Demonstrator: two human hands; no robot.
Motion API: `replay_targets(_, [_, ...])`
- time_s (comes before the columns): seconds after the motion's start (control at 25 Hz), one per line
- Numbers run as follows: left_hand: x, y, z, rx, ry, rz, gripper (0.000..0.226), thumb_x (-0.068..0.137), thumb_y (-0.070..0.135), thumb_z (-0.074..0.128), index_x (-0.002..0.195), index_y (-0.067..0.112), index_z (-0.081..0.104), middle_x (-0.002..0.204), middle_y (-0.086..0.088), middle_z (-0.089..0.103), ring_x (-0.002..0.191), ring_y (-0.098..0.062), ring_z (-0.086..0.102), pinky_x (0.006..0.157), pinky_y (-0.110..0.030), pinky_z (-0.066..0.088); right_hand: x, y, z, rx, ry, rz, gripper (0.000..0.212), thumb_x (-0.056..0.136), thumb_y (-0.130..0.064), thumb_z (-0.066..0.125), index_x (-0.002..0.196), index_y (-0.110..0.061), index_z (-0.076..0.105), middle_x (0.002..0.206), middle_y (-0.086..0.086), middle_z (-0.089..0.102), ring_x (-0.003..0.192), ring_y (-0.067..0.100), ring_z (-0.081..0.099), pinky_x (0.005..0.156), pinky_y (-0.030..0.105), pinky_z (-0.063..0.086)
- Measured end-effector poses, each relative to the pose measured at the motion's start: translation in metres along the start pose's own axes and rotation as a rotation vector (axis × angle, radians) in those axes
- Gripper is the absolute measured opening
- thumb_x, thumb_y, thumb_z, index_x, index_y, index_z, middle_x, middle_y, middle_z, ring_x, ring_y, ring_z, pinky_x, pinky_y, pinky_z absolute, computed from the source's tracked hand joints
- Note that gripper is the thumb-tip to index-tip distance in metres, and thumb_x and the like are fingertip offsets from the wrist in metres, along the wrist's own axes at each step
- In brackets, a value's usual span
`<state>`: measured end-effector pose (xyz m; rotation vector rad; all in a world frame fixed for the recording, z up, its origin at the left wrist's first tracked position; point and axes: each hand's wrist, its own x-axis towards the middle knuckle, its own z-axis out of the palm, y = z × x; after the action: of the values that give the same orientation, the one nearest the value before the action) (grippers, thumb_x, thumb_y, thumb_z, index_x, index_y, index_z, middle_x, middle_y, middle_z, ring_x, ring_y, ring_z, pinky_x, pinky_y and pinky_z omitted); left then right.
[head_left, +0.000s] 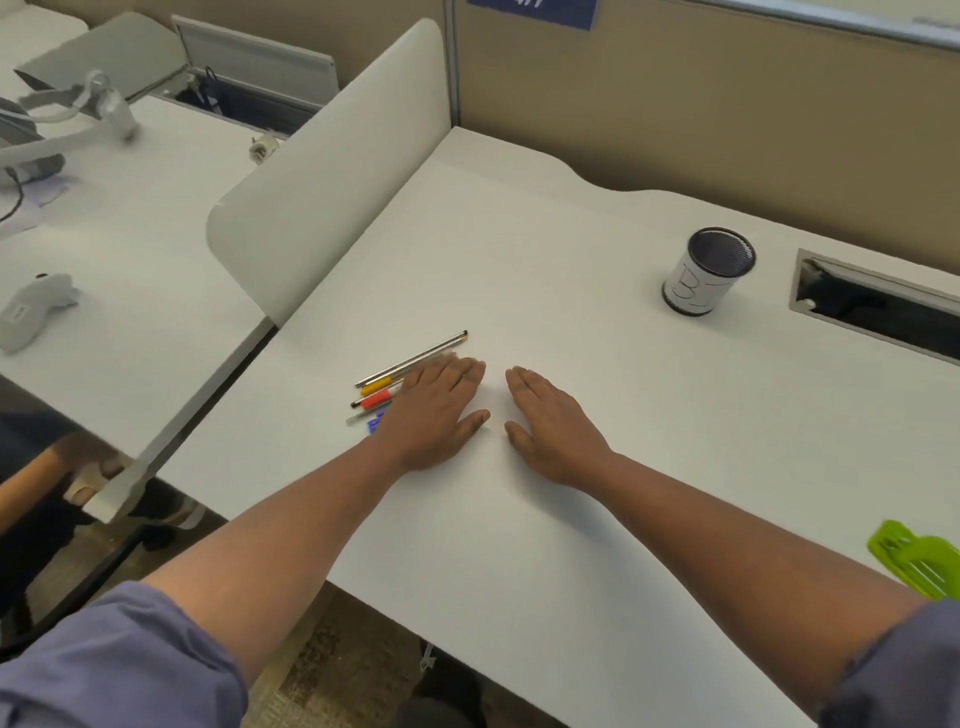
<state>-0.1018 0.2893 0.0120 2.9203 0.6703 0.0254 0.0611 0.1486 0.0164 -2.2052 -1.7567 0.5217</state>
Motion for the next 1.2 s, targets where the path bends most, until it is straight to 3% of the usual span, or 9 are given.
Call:
replay_targets(0.2, [0.020, 0.082, 0.003, -0.099, 0.087, 0.144, 0.046, 0.096, 0.033, 0.061, 0.137, 0.011, 0.058, 0.134, -0.009, 0.063, 0.122, -0.031, 0.058, 0.101, -0.046, 0.042, -0.075, 0.040, -0.024, -0.005, 0.104, 0.108, 0.059, 0.099, -0.024, 0.052, 0.153, -0.006, 0.035, 0.159, 0.013, 0.038, 0.147, 0.028, 0.033, 0.119, 0.039, 0.026])
replay_targets(0.36, [0.042, 0.168, 0.010, -0.176, 0.022, 0.268, 0.044, 0.096, 0.034, 0.060, 0.134, 0.011, 0.060, 0.134, -0.007, 0.063, 0.124, -0.029, 0.058, 0.102, -0.044, 0.043, -0.155, 0.087, -0.046, -0.051, 0.215, 0.237, 0.047, 0.092, -0.020, 0.063, 0.136, -0.006, 0.059, 0.142, 0.014, 0.058, 0.132, 0.032, 0.052, 0.110, 0.043, 0.038])
replay_targets(0.52, [0.063, 0.251, 0.020, -0.250, -0.059, 0.402, 0.044, 0.098, 0.034, 0.057, 0.136, 0.011, 0.059, 0.138, -0.007, 0.059, 0.127, -0.029, 0.054, 0.103, -0.042, 0.044, -0.231, 0.135, -0.066, -0.067, 0.297, 0.418, 0.041, 0.083, -0.014, 0.072, 0.123, -0.008, 0.069, 0.130, 0.012, 0.067, 0.120, 0.034, 0.062, 0.100, 0.048, 0.048])
replay_targets(0.64, [0.076, 0.305, 0.028, -0.305, -0.122, 0.452, 0.049, 0.099, 0.036, 0.055, 0.142, 0.014, 0.052, 0.145, -0.004, 0.052, 0.133, -0.026, 0.047, 0.106, -0.039, 0.043, -0.282, 0.163, -0.073, -0.063, 0.360, 0.566, 0.045, 0.081, -0.012, 0.072, 0.127, -0.010, 0.067, 0.136, 0.009, 0.063, 0.127, 0.034, 0.056, 0.101, 0.052, 0.044])
replay_targets(0.76, [0.089, 0.353, 0.036, -0.387, -0.204, 0.469, 0.058, 0.097, 0.039, 0.058, 0.148, 0.017, 0.044, 0.152, 0.000, 0.045, 0.138, -0.023, 0.041, 0.110, -0.034, 0.039, -0.320, 0.185, -0.076, -0.027, 0.381, 0.737, 0.057, 0.085, -0.018, 0.068, 0.141, -0.019, 0.054, 0.153, 0.003, 0.045, 0.141, 0.028, 0.038, 0.108, 0.049, 0.033])
replay_targets(0.92, [0.104, 0.407, 0.041, -0.530, -0.315, 0.372, 0.070, 0.092, 0.039, 0.067, 0.153, 0.018, 0.037, 0.159, -0.001, 0.037, 0.145, -0.020, 0.033, 0.116, -0.029, 0.026, -0.352, 0.207, -0.073, 0.124, 0.384, 0.888, 0.073, 0.088, -0.020, 0.067, 0.153, -0.018, 0.035, 0.160, 0.004, 0.031, 0.144, 0.028, 0.029, 0.115, 0.045, 0.031])
replay_targets(1.08, [0.118, 0.435, 0.052, -0.538, -0.424, 0.417, 0.080, 0.089, 0.028, 0.073, 0.156, 0.020, 0.030, 0.160, -0.001, 0.035, 0.147, -0.020, 0.030, 0.115, -0.027, 0.024, -0.360, 0.219, -0.066, 0.262, 0.440, 0.939, 0.071, 0.089, -0.015, 0.068, 0.152, -0.012, 0.036, 0.154, 0.008, 0.040, 0.138, 0.030, 0.037, 0.114, 0.040, 0.034])
replay_targets(1.2, [0.127, 0.441, 0.059, -0.509, -0.442, 0.474, 0.072, 0.090, 0.015, 0.068, 0.154, 0.017, 0.036, 0.155, -0.005, 0.044, 0.142, -0.023, 0.038, 0.111, -0.026, 0.028, -0.359, 0.226, -0.066, 0.293, 0.450, 0.945, 0.063, 0.088, -0.013, 0.068, 0.146, -0.010, 0.044, 0.140, 0.009, 0.054, 0.125, 0.030, 0.050, 0.104, 0.037, 0.042])
